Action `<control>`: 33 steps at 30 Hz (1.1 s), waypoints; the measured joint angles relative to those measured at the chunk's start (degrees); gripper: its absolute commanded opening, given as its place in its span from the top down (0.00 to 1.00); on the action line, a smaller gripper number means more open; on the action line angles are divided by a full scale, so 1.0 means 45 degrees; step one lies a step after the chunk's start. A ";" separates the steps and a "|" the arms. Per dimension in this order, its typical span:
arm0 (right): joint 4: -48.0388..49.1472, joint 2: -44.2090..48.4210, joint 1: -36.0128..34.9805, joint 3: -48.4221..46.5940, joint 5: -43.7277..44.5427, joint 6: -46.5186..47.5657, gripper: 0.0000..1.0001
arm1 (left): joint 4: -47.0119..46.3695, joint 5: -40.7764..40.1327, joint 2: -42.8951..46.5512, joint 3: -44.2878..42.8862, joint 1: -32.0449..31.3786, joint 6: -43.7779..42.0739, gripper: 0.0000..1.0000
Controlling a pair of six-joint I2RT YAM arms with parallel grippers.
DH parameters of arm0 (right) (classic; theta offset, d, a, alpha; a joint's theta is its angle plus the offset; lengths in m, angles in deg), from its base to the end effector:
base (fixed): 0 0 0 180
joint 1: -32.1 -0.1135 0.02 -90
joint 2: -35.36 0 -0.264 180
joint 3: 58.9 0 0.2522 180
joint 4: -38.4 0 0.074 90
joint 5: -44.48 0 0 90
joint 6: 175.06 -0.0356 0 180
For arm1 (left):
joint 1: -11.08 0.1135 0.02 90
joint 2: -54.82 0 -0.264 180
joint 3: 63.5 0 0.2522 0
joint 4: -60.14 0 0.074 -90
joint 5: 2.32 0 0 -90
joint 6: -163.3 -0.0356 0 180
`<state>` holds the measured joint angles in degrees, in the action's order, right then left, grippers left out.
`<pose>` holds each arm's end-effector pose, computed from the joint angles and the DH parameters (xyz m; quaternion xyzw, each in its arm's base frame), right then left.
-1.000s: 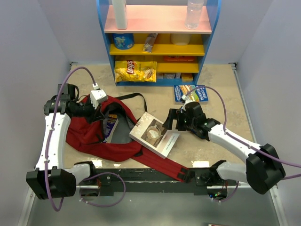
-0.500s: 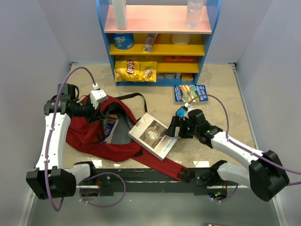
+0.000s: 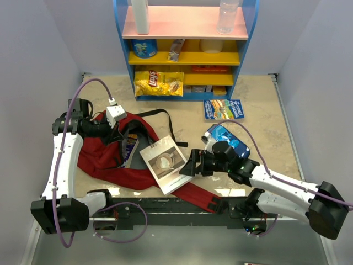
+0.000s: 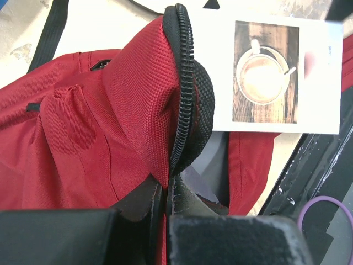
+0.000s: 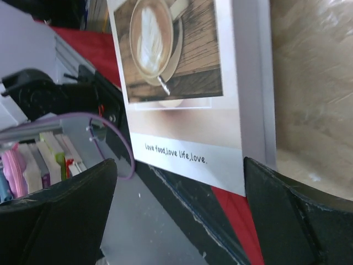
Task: Pack the student bag
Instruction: Place the book in the student bag.
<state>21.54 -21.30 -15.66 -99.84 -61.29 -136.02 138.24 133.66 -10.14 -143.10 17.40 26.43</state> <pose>0.1333 0.1612 0.2074 -0.0416 0.8703 0.4394 0.2186 0.1980 -0.0038 0.3281 0.3946 0.8094 -0.2453 0.3591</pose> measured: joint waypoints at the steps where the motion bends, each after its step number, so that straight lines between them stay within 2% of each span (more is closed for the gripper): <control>1: -0.0024 0.0044 -0.0272 0.0049 -0.0005 -0.0141 0.01 | -0.0010 0.0010 0.0000 0.0000 0.0000 0.0010 1.00; 8: -0.1676 0.0369 -0.0559 0.0029 0.1088 0.0291 0.01 | -0.0039 0.0019 0.0000 0.0000 0.0000 0.0092 1.00; 15: -0.0607 -0.1375 -0.0204 0.0209 0.1957 0.0933 0.01 | -0.0049 0.0015 0.0000 0.0005 0.0000 0.0092 1.00; 20: 0.1894 -0.2555 0.0529 0.1088 0.1287 0.0903 0.01 | -0.0029 0.0010 0.0000 0.0005 0.0000 0.0092 1.00; 28: 0.7698 -0.3638 0.1360 0.3230 -0.0923 -0.0257 0.01 | -0.0015 0.0010 -0.0005 0.0000 0.0000 0.0092 1.00; 33: 1.1803 -0.5960 0.1379 0.3818 -0.2346 -0.1156 0.01 | 0.0005 0.0019 -0.0029 -0.0010 -0.0005 0.0180 1.00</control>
<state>74.66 -48.12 -9.46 -82.66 -71.85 -141.23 138.26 133.75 -10.28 -143.15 17.38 27.24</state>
